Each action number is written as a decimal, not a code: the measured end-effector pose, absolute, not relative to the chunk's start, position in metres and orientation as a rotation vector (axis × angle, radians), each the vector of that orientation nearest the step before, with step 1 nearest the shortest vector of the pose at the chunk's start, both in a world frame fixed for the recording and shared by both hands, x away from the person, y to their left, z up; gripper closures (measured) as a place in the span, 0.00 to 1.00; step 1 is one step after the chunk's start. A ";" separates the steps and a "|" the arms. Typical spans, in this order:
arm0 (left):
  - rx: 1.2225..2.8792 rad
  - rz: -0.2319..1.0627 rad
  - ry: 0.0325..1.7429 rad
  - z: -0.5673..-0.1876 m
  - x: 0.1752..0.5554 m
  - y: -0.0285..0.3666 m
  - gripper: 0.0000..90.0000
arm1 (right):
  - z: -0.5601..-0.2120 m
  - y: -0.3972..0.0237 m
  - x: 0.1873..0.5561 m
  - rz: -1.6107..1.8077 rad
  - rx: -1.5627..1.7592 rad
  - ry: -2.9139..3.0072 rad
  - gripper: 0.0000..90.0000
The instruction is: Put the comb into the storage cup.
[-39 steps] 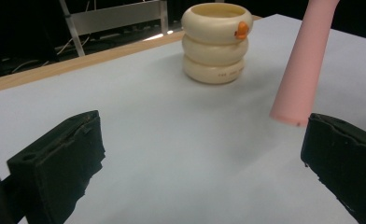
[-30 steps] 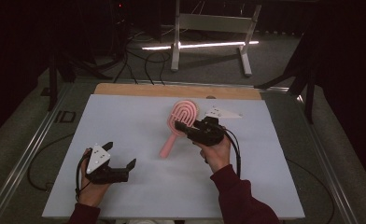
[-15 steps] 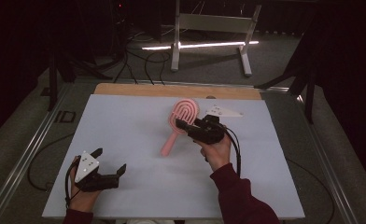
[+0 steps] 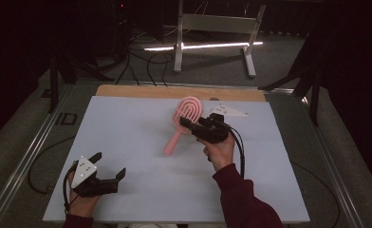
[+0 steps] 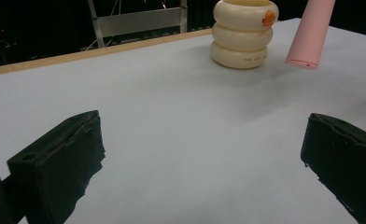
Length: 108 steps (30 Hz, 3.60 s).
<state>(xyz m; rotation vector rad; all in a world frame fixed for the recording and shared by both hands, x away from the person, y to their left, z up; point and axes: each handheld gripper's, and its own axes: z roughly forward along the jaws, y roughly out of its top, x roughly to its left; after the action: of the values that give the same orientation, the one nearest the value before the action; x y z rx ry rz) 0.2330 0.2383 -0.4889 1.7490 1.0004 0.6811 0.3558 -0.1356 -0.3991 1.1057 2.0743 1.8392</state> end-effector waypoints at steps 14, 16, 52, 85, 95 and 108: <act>1.740 0.685 1.007 -0.489 0.233 0.239 0.00 | -0.395 -0.141 0.366 1.833 1.147 2.038 0.70; 1.739 0.685 1.009 -0.489 0.233 0.239 0.00 | -0.393 -0.140 0.366 1.828 1.144 2.035 0.70; 1.734 0.681 1.006 -0.489 0.233 0.239 0.00 | -0.369 -0.140 0.389 1.811 1.166 1.959 0.70; 1.731 0.680 1.000 -0.488 0.232 0.238 0.00 | -0.357 -0.153 0.411 1.782 1.231 1.845 0.70; 1.729 0.679 1.002 -0.488 0.232 0.238 0.00 | -0.358 -0.157 0.415 1.765 1.258 1.814 0.70; 1.728 0.678 1.000 -0.488 0.232 0.238 0.00 | -0.359 -0.165 0.422 1.739 1.301 1.773 0.70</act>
<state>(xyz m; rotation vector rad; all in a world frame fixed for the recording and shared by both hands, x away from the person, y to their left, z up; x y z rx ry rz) 0.2319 0.2382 -0.4885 1.7279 0.9997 0.6784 0.4218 -0.1651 -0.3590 1.3011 1.7732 1.7392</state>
